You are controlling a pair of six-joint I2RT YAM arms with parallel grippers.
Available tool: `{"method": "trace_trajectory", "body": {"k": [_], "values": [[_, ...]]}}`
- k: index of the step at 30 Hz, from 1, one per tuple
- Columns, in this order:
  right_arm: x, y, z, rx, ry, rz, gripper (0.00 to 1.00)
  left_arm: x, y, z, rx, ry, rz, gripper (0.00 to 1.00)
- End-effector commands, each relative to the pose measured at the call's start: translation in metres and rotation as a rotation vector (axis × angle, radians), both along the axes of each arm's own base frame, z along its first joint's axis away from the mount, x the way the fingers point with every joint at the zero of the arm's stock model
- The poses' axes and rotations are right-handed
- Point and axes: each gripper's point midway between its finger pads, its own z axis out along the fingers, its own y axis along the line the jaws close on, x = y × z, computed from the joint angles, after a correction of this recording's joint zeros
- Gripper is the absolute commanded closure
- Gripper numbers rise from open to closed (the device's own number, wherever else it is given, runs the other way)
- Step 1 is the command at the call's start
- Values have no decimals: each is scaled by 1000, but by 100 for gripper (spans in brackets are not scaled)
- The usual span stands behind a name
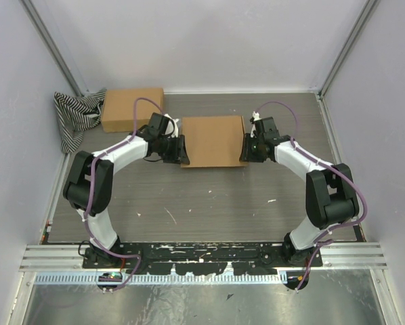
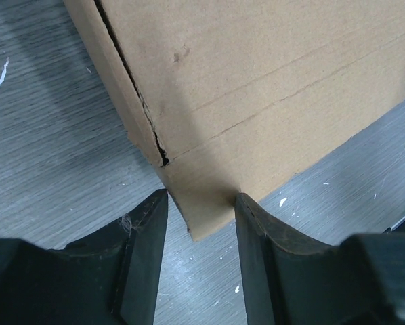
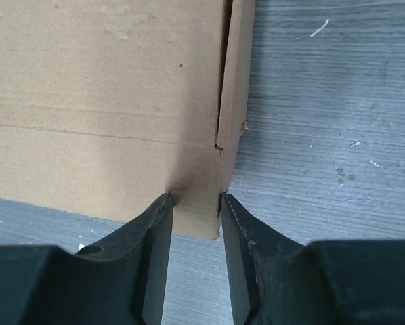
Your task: Fold the paper box
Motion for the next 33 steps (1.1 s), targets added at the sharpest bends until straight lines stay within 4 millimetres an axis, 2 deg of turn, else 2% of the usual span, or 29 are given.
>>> {"method": "trace_trajectory", "body": {"k": [1, 7, 12, 18, 20, 22, 23, 26, 28, 31, 33], "values": [[16, -3, 2, -31, -53, -31, 60, 4, -1, -11, 17, -12, -9, 48], [21, -16, -9, -93, -51, -87, 62, 10, 11, -20, 79, -39, 41, 49], [28, -17, -10, -92, -64, -109, 64, 22, 21, -22, 137, -105, 107, 51], [34, -16, -11, -90, -73, -119, 66, 32, 24, -23, 177, -157, 144, 53], [33, -13, -10, -79, -73, -110, 66, 30, 24, -20, 171, -157, 140, 53], [29, -12, -3, -65, -82, -103, 66, 24, 23, -8, 145, -169, 139, 53], [27, -11, 6, -54, -97, -100, 66, 20, 22, -1, 126, -177, 138, 53], [15, -7, 28, -20, -126, -77, 65, 10, 19, 38, 52, -235, 146, 53], [6, -3, 40, -4, -141, -63, 65, 10, 14, 67, -6, -279, 154, 52], [-1, 0, 51, 1, -153, -66, 69, 24, 0, 110, -89, -339, 162, 50], [-4, 8, 48, 22, -152, -65, 83, 47, -17, 119, -130, -355, 154, 48]]}}
